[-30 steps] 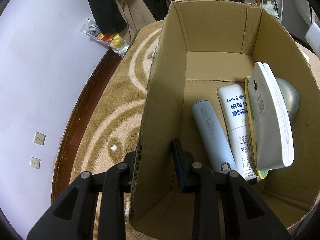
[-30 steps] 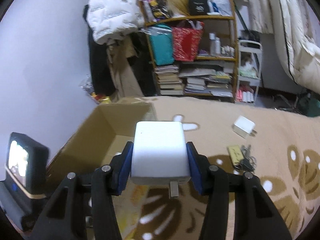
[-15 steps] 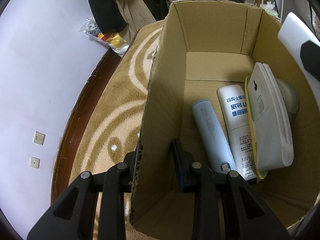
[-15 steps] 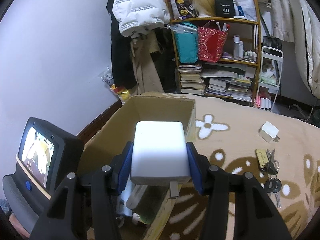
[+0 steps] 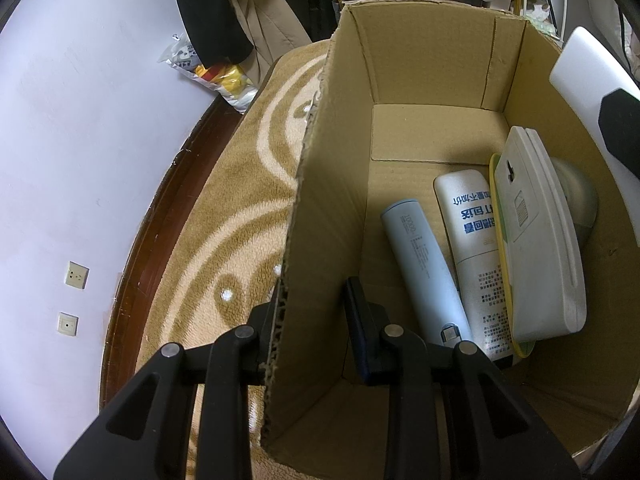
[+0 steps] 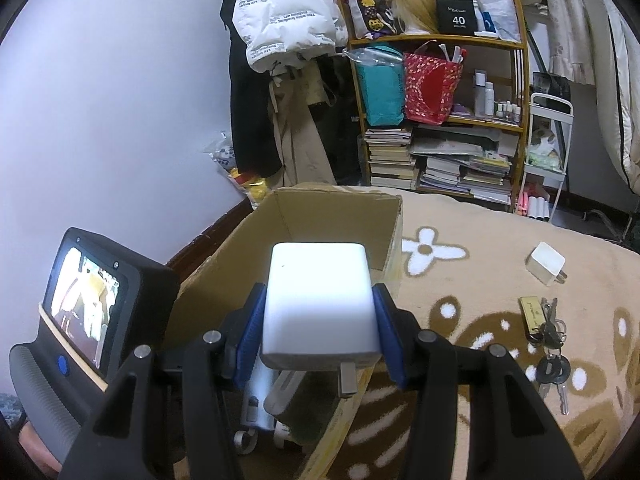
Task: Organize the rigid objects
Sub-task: 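Carry the white charger into the box and release it, then move the right tool back to the keys and grasp the key ring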
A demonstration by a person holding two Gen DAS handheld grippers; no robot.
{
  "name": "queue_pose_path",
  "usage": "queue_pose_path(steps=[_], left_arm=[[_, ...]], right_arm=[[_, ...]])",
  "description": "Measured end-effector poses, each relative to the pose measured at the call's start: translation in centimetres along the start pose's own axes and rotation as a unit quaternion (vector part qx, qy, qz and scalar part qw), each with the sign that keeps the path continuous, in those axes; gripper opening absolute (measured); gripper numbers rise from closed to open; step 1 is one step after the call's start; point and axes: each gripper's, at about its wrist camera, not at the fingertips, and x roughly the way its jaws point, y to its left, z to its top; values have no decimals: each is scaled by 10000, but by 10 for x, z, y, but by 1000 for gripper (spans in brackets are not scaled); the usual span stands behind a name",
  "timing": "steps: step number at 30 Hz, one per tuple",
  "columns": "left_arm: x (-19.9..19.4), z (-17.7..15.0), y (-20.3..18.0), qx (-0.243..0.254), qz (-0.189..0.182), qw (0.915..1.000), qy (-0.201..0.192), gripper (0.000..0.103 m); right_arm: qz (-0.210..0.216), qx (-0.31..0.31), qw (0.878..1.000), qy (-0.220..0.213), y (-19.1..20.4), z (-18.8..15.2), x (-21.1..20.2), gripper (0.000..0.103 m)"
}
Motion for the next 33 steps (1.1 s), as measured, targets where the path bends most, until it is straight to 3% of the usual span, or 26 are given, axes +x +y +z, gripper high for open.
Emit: queue_pose_path(steps=[11, 15, 16, 20, 23, 24, 26, 33], left_arm=[[0, -1, 0, 8, -15, 10000, -17, 27], [1, 0, 1, -12, -49, 10000, 4, 27], [1, 1, 1, -6, -46, 10000, 5, 27], [0, 2, 1, 10, -11, 10000, 0, 27], [0, 3, 1, 3, -15, 10000, 2, 27], [0, 4, 1, 12, -2, 10000, 0, 27], [0, 4, 1, 16, 3, 10000, -1, 27], [0, 4, 0, 56, 21, 10000, -8, 27]], right_arm=[[59, 42, 10000, 32, 6, 0, 8, 55], [-146, -13, 9999, -16, 6, 1, 9, 57], [-182, -18, 9998, -15, 4, 2, 10, 59], [-456, 56, 9988, -160, -12, 5, 3, 87], [-675, 179, 9972, -265, -31, 10, -3, 98], [-920, 227, 9951, -287, -46, 14, -4, 103], [-1246, 334, 9911, -330, -65, 17, -6, 103], [-1642, 1150, 9795, -185, -132, 7, -5, 103]])
